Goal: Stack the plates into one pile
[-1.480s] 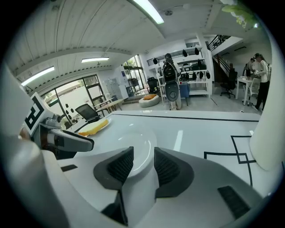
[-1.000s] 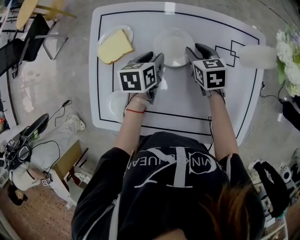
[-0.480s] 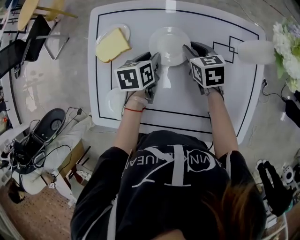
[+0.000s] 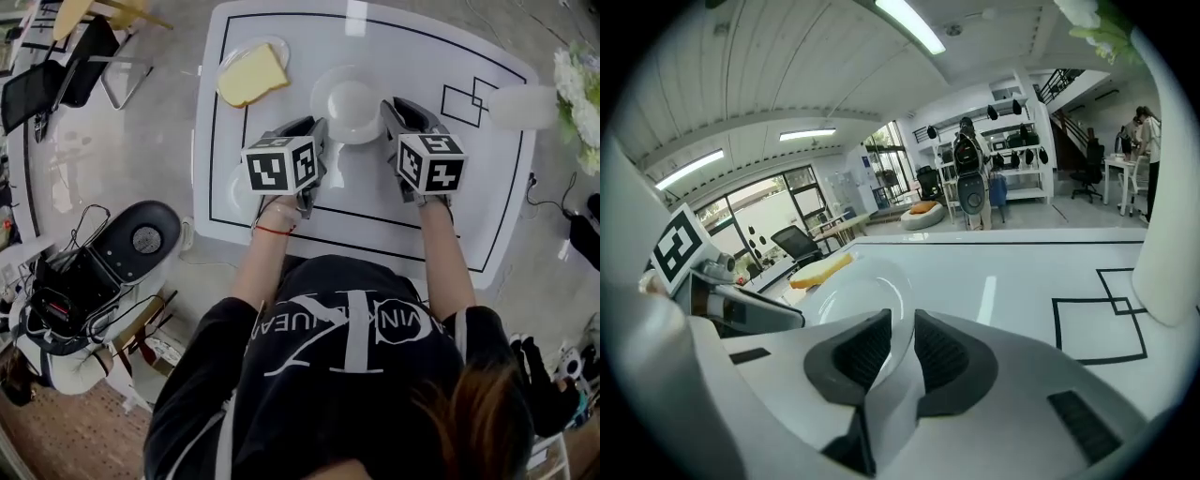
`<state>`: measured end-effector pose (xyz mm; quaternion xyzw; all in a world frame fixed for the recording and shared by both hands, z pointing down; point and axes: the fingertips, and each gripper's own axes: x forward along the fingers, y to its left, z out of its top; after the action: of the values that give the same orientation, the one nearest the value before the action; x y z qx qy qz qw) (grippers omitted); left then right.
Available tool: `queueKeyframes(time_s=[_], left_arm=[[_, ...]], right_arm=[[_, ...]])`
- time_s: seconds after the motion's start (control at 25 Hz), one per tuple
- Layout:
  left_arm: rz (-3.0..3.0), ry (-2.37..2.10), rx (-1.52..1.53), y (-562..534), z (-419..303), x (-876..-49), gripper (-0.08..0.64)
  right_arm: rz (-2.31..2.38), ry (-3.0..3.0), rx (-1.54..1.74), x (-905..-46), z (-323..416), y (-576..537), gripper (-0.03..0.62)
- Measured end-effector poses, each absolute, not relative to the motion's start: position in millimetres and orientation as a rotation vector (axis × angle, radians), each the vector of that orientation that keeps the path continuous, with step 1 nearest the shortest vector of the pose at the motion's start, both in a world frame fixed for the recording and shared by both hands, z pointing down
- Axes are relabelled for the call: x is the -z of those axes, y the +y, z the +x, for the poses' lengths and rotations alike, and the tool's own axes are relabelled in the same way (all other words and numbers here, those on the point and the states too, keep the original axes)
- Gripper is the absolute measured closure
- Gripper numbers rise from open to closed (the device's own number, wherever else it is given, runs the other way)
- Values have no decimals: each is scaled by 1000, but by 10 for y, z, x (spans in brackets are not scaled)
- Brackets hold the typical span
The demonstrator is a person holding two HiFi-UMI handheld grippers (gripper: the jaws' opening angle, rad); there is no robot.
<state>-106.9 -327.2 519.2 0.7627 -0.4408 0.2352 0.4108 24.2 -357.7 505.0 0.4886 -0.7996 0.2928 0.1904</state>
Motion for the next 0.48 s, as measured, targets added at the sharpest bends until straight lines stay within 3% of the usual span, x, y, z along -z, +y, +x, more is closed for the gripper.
queueKeyframes(time_s=[0.48], left_arm=[[1950,-1125,-526,-2704,-1829,-4885,482]], right_arm=[[1397,-2303,-799,-4720,-516,-3041,517]])
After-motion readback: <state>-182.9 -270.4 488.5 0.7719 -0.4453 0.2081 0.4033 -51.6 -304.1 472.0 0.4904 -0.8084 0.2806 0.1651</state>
